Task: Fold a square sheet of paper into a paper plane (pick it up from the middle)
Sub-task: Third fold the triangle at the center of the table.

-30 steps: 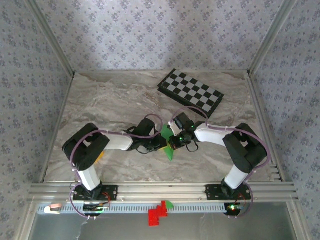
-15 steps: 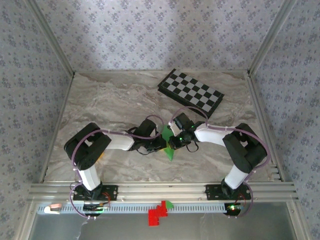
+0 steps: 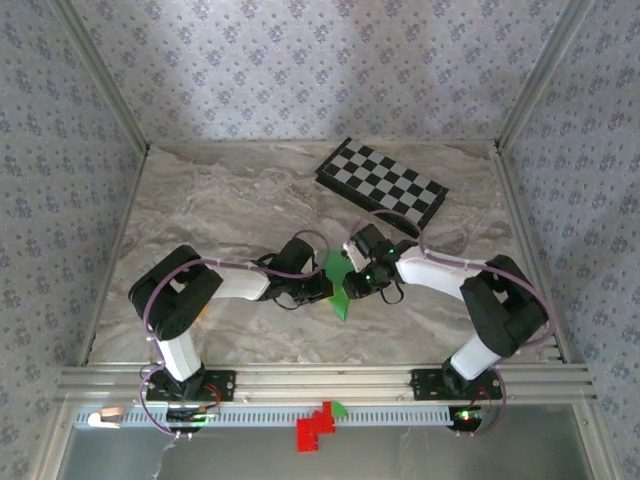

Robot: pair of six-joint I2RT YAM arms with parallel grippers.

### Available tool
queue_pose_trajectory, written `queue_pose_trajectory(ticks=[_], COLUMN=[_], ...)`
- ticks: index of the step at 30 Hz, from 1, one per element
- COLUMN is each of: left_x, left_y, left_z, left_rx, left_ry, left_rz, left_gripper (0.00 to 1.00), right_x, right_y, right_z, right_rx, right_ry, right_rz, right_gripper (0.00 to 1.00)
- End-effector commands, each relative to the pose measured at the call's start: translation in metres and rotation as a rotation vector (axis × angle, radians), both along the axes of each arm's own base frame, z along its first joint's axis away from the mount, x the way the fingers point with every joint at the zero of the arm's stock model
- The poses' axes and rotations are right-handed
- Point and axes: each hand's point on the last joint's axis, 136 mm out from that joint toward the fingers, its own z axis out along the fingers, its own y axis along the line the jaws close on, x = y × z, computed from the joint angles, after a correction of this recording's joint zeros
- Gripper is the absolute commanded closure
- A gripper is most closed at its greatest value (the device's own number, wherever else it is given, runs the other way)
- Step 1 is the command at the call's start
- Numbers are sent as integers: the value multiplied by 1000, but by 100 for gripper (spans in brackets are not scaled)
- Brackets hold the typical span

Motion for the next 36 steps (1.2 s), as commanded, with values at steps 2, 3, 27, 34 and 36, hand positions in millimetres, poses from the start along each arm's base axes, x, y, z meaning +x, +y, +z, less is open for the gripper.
queue_pose_trajectory(ticks=[2,3,27,34,36], left_x=[-20,-20,-13,-9,-9], left_y=[27,27,27,26,28], left_z=[-45,-45,-41,-38,-41], left_rx=[177,178,180,187,192], left_ry=[76,75,66,52,56], left_rz=[-3,-4,11,2,1], left_gripper=[91,92,87,85,85], right_x=[-3,-7,-58,-72,-77], right_y=[-12,-7,46,29,29], right_z=[31,35,-21,-41,-43], right_rx=[7,45,213,162,156], right_ry=[-59,-56,133,193,204], right_rz=[-32,-32,42,-7,-7], right_gripper=[69,68,79,81,81])
